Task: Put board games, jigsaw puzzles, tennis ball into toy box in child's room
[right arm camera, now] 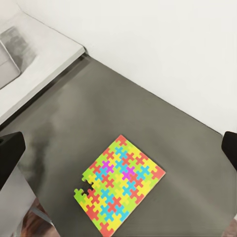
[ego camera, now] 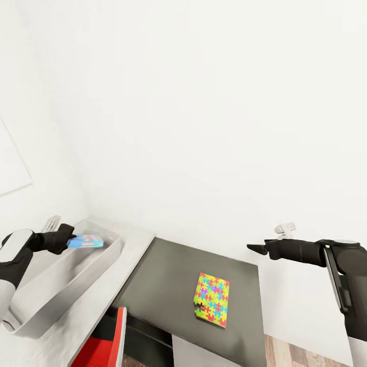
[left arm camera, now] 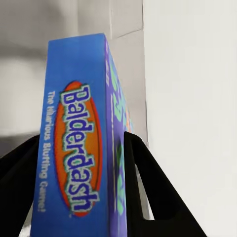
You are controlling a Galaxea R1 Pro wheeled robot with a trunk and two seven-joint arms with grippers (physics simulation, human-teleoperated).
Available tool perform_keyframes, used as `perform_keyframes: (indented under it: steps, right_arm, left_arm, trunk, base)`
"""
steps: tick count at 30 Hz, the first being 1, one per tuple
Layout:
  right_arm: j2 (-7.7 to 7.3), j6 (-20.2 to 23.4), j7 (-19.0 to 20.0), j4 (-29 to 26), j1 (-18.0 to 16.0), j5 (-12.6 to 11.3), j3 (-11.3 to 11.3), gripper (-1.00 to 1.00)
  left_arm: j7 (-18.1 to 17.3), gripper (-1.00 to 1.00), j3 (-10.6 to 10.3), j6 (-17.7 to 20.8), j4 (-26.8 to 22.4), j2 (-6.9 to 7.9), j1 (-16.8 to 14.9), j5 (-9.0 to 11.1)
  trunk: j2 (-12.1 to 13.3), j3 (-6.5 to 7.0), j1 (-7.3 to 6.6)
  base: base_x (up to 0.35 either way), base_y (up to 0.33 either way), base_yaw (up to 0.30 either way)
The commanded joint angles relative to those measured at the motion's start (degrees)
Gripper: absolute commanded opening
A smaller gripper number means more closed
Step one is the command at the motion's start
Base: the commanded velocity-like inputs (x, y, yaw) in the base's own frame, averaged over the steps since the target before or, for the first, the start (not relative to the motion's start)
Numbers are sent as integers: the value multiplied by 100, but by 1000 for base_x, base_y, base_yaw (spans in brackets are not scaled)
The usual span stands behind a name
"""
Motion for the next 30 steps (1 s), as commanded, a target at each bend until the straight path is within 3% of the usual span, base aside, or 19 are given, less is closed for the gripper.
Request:
perform_keyframes:
  steps: [1, 7, 10, 17, 22, 25, 29, 30]
  right_arm:
    - [1, 34, 59, -5, -8, 54, -5, 100]
    - [7, 34, 59, -5, -8, 54, -5, 100]
    - [9, 34, 59, -5, -8, 54, -5, 100]
    - [14, 34, 59, -5, -8, 54, -5, 100]
    - [18, 34, 59, -5, -3, 54, 2, 100]
    - [19, 34, 59, -5, -1, 54, 3, 100]
    - [20, 34, 59, -5, 6, 54, 4, 100]
    - [20, 34, 59, -5, 7, 54, 4, 100]
  left_arm:
    - [55, -100, 8, -1, -6, 0, -8, 48]
    - [47, -100, 7, -47, 48, 56, -31, -5]
    - [-73, -100, 7, -266, 64, 69, -34, -10]
    - [-1061, -100, -13, -766, 739, 71, -137, -19]
    - [-1290, -100, -38, -809, 965, 68, -332, -40]
    - [-1327, -100, -43, -795, 1026, 74, -408, -218]
    - [-1368, -100, -26, -755, 1201, 90, -556, -702]
    - [-1370, -100, -28, -751, 1214, 91, -566, -721]
  trunk:
    - [-14, -23, 4]
    - [-14, -78, 4]
    - [-14, -105, 4]
    - [-14, -169, 4]
    - [-14, -215, 4]
    - [-14, -242, 4]
    - [-14, -278, 4]
    - [-14, -288, 4]
  base:
    - [0, 0, 0]
    - [0, 0, 0]
    - [0, 0, 0]
    - [0, 0, 0]
    - [0, 0, 0]
    - [0, 0, 0]
    - [0, 0, 0]
    - [0, 0, 0]
